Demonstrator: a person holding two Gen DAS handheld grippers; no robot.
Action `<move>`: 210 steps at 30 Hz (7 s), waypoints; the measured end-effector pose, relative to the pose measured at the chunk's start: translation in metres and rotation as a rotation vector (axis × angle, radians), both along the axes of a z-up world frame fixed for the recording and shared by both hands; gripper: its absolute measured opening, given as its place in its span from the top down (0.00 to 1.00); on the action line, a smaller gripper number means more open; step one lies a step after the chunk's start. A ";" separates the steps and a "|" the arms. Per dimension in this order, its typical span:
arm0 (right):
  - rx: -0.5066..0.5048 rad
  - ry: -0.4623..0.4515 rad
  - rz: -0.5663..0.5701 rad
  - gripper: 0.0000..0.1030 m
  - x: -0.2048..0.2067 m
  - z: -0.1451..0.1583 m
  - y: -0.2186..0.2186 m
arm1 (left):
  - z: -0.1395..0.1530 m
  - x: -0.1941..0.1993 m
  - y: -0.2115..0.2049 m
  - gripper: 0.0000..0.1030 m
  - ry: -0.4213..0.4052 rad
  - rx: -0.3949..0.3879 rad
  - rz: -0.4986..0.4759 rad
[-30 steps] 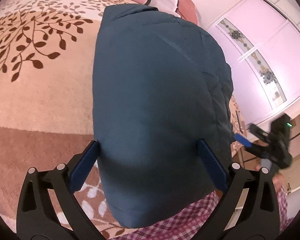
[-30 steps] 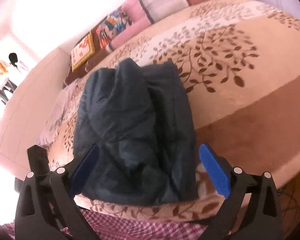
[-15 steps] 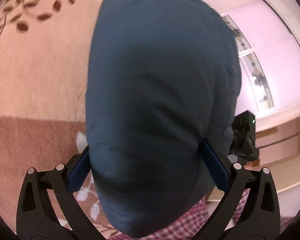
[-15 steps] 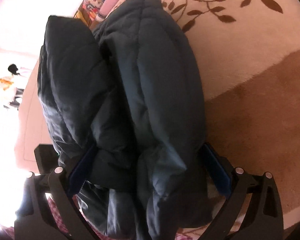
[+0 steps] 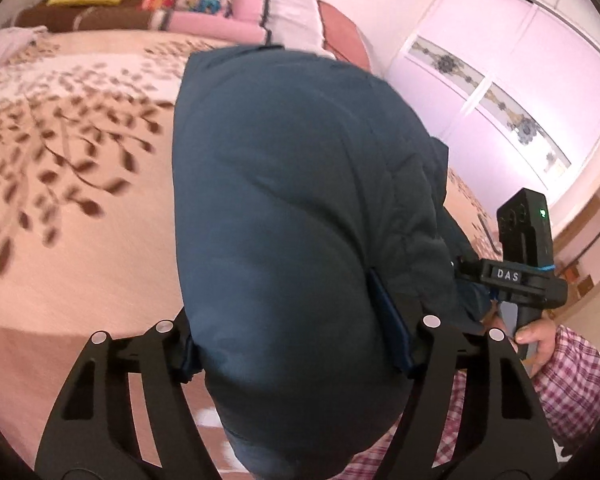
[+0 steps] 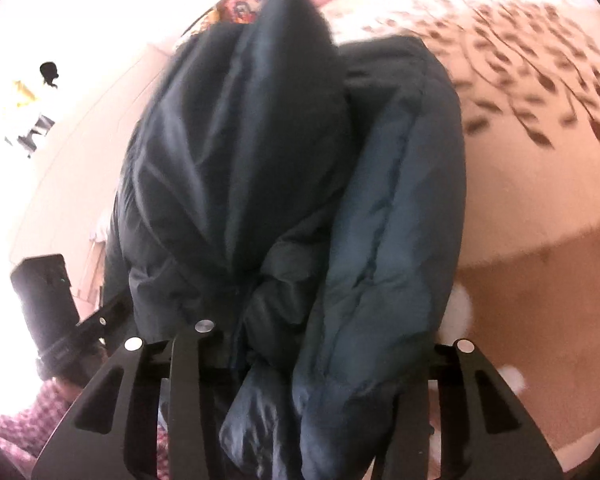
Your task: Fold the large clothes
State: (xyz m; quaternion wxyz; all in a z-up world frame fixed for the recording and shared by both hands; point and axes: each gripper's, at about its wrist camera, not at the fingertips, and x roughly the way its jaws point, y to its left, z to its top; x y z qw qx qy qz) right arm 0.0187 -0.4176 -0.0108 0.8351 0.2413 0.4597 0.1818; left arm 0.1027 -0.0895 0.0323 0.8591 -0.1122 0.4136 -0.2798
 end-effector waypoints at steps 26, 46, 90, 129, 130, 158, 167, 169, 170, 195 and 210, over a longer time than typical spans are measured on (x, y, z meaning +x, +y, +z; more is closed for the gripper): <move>-0.120 0.040 0.034 0.20 0.066 -0.002 0.126 | -0.014 -0.021 0.127 0.14 -0.047 0.134 0.289; -0.226 -0.125 0.029 1.00 0.121 0.079 0.167 | -0.003 -0.088 0.128 0.46 -0.108 0.167 0.276; -0.300 -0.030 0.089 0.96 -0.082 0.040 0.156 | 0.018 -0.135 0.081 0.18 -0.019 0.298 0.335; -0.425 0.049 0.123 0.57 -0.115 0.002 0.175 | -0.006 -0.144 0.065 0.18 0.097 0.376 0.325; -0.425 0.050 0.124 0.57 -0.114 0.002 0.175 | -0.007 -0.144 0.065 0.18 0.099 0.376 0.325; -0.416 0.084 0.135 0.54 -0.113 -0.006 0.177 | -0.015 -0.142 0.069 0.18 0.141 0.367 0.330; -0.417 0.089 0.136 0.54 -0.113 -0.007 0.178 | -0.017 -0.142 0.069 0.18 0.150 0.370 0.329; -0.416 0.090 0.136 0.54 -0.113 -0.007 0.178 | -0.017 -0.142 0.069 0.18 0.151 0.369 0.328; -0.416 0.091 0.135 0.54 -0.113 -0.008 0.178 | -0.017 -0.142 0.069 0.18 0.152 0.370 0.328; -0.414 0.104 0.138 0.54 -0.112 -0.011 0.178 | -0.022 -0.141 0.069 0.18 0.168 0.371 0.327; -0.415 0.106 0.139 0.54 -0.112 -0.012 0.178 | -0.023 -0.141 0.070 0.18 0.171 0.371 0.326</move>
